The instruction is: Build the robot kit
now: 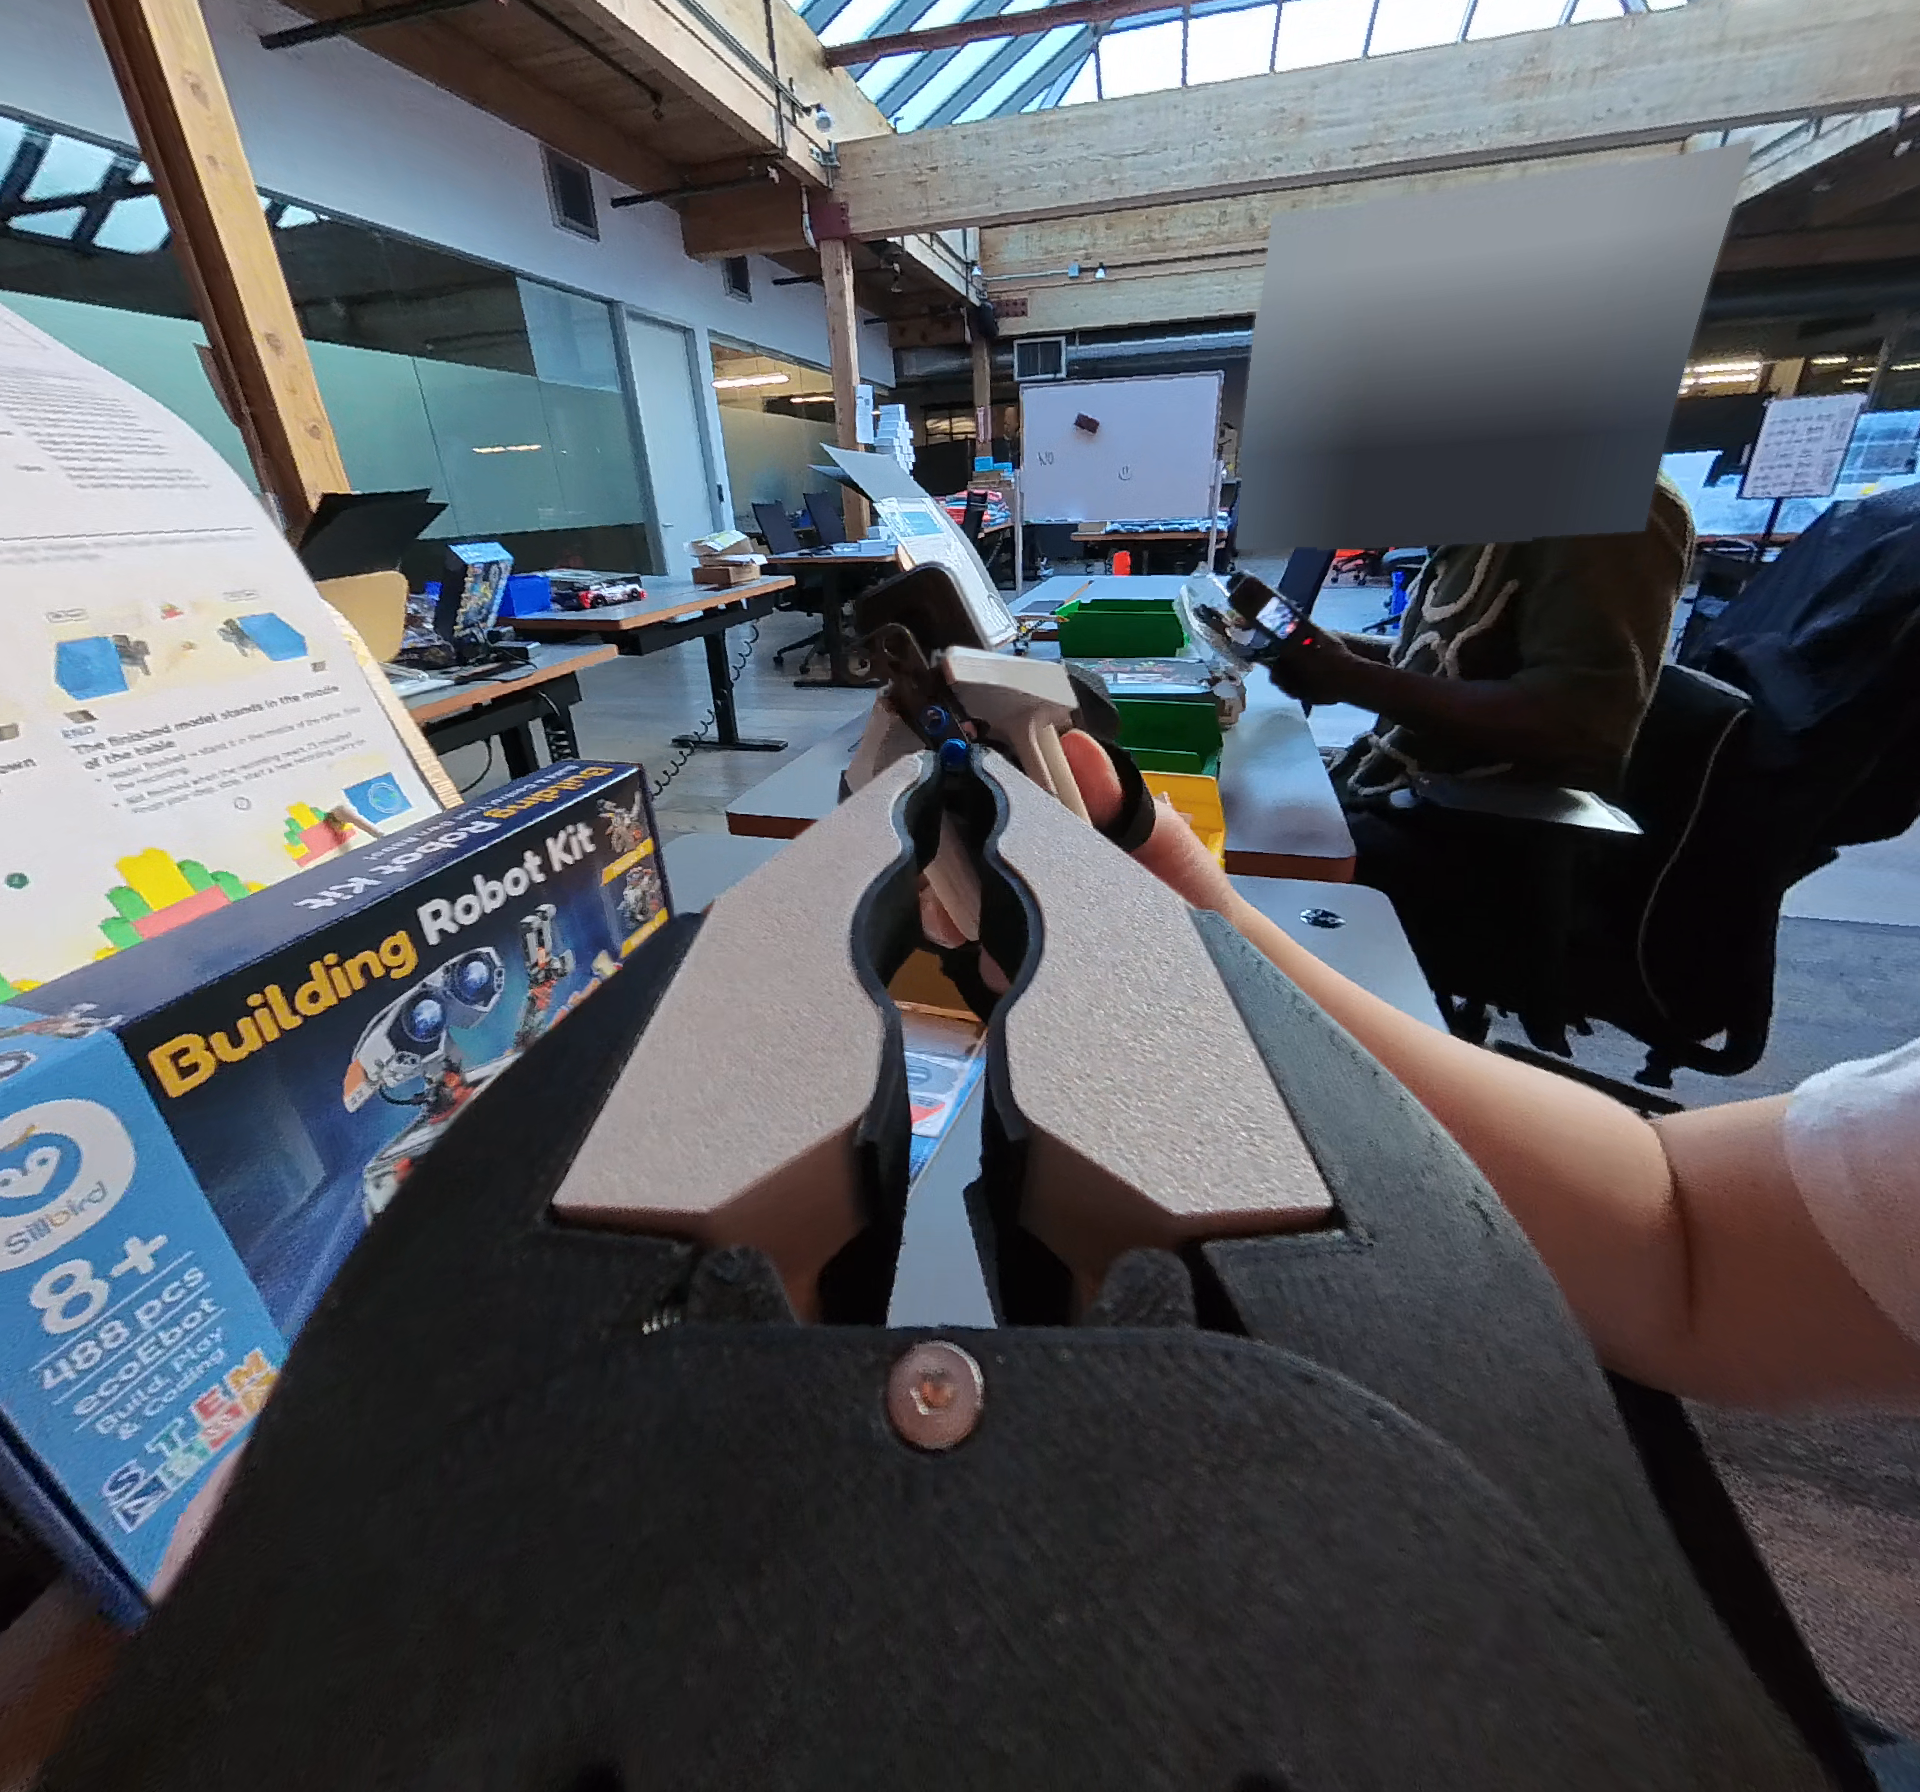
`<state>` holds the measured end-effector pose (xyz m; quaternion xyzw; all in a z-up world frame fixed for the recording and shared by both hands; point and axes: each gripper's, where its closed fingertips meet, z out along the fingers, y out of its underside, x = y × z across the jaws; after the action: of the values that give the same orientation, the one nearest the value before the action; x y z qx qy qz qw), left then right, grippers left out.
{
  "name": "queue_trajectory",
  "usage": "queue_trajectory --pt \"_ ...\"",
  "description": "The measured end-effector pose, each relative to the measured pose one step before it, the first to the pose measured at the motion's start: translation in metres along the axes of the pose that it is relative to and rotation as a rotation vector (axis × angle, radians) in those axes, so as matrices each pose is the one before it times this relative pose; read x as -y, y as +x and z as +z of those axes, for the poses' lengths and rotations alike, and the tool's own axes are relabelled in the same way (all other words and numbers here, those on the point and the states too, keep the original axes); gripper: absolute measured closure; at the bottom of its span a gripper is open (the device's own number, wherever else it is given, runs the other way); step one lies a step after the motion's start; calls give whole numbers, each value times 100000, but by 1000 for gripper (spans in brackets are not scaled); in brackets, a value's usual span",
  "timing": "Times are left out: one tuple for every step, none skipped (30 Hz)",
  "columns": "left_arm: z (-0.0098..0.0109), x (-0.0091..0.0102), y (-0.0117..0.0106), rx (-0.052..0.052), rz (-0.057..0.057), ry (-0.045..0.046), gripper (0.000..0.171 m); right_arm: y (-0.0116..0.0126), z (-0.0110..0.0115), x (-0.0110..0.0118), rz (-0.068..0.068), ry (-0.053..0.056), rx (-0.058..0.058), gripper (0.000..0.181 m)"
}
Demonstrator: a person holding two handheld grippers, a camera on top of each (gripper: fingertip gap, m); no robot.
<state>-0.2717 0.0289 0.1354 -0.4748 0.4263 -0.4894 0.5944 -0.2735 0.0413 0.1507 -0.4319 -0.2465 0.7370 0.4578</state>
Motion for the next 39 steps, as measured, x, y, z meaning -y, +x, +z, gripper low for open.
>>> queue_trajectory --pt "-50 -66 -337 1832 1413 219 170 353 42 72 104 1273 -1922 176" --pt "-51 -105 -378 2492 1897 -139 170 410 36 89 516 1701 -2185 175" --pt "-49 -41 -335 2533 2315 94 170 328 69 86 783 1998 -1380 175" --pt "-30 -13 -293 2544 2318 317 170 290 96 118 1363 2557 -767 175" --pt "-12 -23 -275 2558 1856 338 170 283 99 126 1480 3076 -522 175" --pt "8 -42 -198 1809 1202 421 170 197 72 101 1532 3160 317 175" --pt "8 -58 -171 913 -224 222 170 197 40 81 2095 2955 593 175" --pt "-1 -45 -142 28 -1826 308 170 183 21 52 1649 2811 783 175" --pt "-23 -35 -112 -985 -3068 549 170 128 19 24 1830 2441 1097 175" --pt "-52 24 -93 -1633 -3923 904 170 110 35 -16 1746 1966 1124 175" --pt "-63 66 -54 -2048 -4049 1536 170 12 55 -31 1409 1557 1419 175" --pt "-55 113 -27 -2055 -4014 2024 171 -58 68 -18 1235 1453 1610 175" --pt "-5 41 -109 -1018 -3500 1809 171 88 18 56 347 2108 289 175" --pt "14 -6 -136 -13 -1540 1512 171 125 -20 75 84 2262 -176 175" --pt "34 -81 -139 718 859 935 171 136 -57 74 688 2050 -117 176" --pt "46 -171 -163 1555 2346 -238 171 215 -111 102 1052 2000 -557 176" --pt "46 -178 -132 1819 3041 -937 171 197 -132 97 501 1936 -444 176" --pt "45 -113 -59 1442 2878 -587 170 98 -88 55 277 1646 194 176" --pt "30 -75 -33 1108 2186 -160 170 60 -43 60 1147 1713 431 175" --pt "15 -38 -20 676 1288 94 170 39 -27 42 1759 1573 700 175" --pt "-6 8 -6 61 210 294 170 -2 -1 23 1900 1254 1176 176" --pt "-5 3 -8 -332 -611 218 170 24 -5 3 2051 964 1081 176" --pt "-11 -30 -30 -533 -1034 -120 170 53 -31 22 1773 768 719 176" --pt "-29 14 -7 -870 -1434 174 170 11 -2 -54 1005 -126 841 175" --pt "-9 -12 6 -833 -1579 227 170 -2 -6 -4 37 -73 434 175" --pt "24 10 49 -1105 -1725 468 170 -65 -3 8 -876 279 374 175" --pt "-10 78 109 -1708 -2339 849 170 -149 41 -63 -499 -315 813 175" --pt "-15 92 118 -1952 -2558 872 170 -168 73 -72 316 -511 1008 175" --pt "-29 84 66 -1702 -2303 758 170 -93 63 -66 367 -468 577 175" --pt "-14 -1 -1 -922 -1474 422 170 10 23 -6 -371 134 -147 175" --pt "10 -11 17 -808 -1020 371 170 -20 -6 -13 -309 182 181 175" --pt "14 -34 7 -636 -762 256 170 -6 -18 -9 696 266 495 175" --pt "24 -66 -35 -270 -652 -101 170 51 -39 31 1117 370 260 175" --pt "5 -85 -73 63 -187 -363 170 116 -57 33 331 351 -275 175" --pt "-7 -96 -81 241 387 -355 170 108 -48 6 -464 70 -603 175" --pt "-22 -68 -120 599 646 -326 170 138 -41 -1 -1368 -86 -1229 175" --pt "-13 -83 -118 1018 1248 -339 170 132 -31 17 -1889 -108 -1520 175" --pt "15 -79 -65 1204 2092 -321 170 63 -15 26 -1479 -120 -1126 175" --pt "32 -63 -49 1664 2763 -298 170 60 -36 50 -1366 240 -1090 175"
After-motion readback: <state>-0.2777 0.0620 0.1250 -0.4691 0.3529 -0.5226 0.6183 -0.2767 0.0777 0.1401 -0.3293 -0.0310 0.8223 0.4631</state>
